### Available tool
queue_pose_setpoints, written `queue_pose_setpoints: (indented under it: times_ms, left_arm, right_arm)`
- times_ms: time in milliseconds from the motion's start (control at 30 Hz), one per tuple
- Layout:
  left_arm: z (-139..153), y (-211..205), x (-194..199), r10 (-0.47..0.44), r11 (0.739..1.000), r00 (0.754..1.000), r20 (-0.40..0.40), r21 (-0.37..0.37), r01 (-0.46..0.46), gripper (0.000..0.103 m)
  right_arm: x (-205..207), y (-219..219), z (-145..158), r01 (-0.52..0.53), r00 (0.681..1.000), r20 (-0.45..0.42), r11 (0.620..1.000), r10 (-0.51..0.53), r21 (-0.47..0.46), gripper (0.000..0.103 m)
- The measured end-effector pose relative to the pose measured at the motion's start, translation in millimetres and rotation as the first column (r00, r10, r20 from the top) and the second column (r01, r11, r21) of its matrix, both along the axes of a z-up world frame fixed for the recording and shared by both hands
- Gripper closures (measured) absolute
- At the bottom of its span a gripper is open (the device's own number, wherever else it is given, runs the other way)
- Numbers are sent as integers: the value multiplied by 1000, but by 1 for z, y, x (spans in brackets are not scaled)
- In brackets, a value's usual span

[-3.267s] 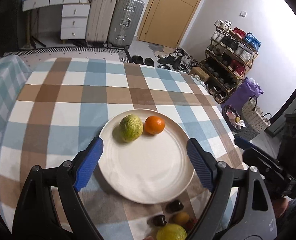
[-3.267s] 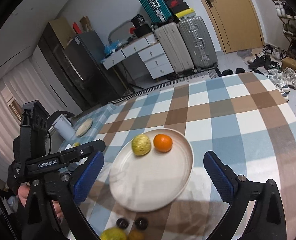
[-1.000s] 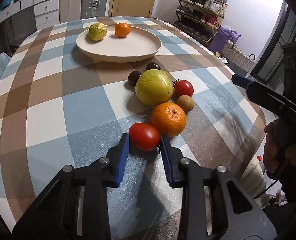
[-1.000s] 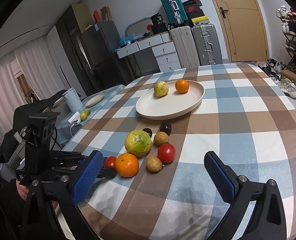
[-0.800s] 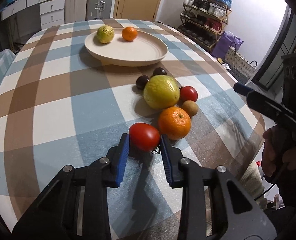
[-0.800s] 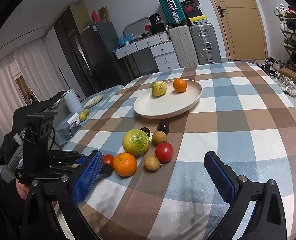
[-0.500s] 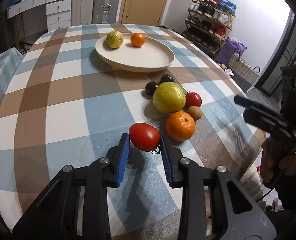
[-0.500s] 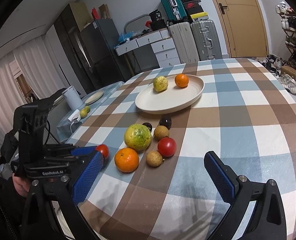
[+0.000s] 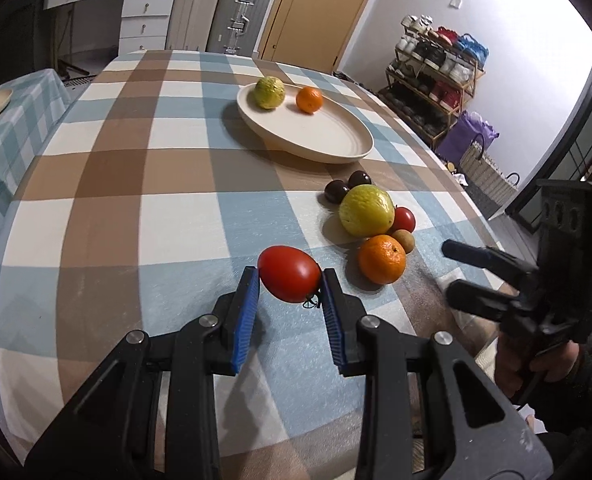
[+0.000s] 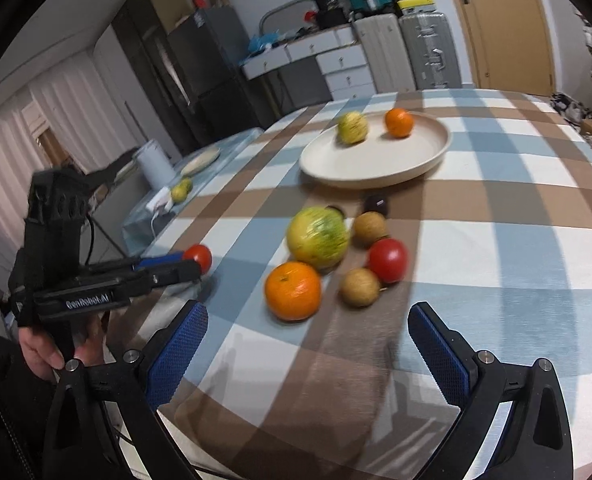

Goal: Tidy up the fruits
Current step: 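Grasp the red tomato with the left tool while the right tool grasps a tangerine, then carry the tomato and tangerine onto the white plate and open both tools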

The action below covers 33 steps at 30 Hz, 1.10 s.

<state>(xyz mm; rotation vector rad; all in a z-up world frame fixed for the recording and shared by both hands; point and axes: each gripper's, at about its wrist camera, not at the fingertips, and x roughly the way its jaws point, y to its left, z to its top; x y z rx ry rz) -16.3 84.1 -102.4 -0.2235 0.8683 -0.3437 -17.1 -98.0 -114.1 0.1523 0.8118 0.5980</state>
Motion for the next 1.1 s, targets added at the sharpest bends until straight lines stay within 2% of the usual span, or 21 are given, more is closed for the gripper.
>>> queue_pose_setpoints:
  times_ms: [200, 367, 500, 633, 733, 767, 833, 1100]
  left_arm:
    - [4, 11, -12, -1, 1000, 1000, 9, -17, 1, 75]
    - [2, 22, -15, 16, 999, 1000, 3, -49, -15, 75]
    - [0, 28, -17, 16, 997, 1000, -5, -79, -16, 75]
    - [1, 26, -19, 3, 997, 1000, 2, -75, -3, 75]
    - [1, 25, -18, 1, 997, 1000, 3, -71, -1, 75]
    - [1, 25, -18, 3, 997, 1000, 2, -72, -3, 75]
    - [1, 25, -16, 9, 997, 1000, -3, -74, -9, 75]
    - [4, 21, -4, 19, 997, 1000, -16, -80, -20, 75]
  right_arm:
    - [6, 24, -4, -39, 999, -30, 999, 38, -9, 6]
    - [11, 41, -6, -51, 998, -37, 998, 50, -47, 6]
    - [18, 49, -10, -31, 999, -44, 994, 26, -100, 19]
    - [22, 54, -17, -14, 999, -54, 988, 6, -152, 30]
    - [24, 56, -19, 5, 999, -51, 984, -14, -177, 49]
    - [24, 57, -19, 16, 999, -40, 980, -25, -197, 60]
    - [25, 57, -21, 33, 998, -37, 976, -42, -216, 61]
    - [19, 39, -19, 31, 998, -51, 993, -37, -112, 62]
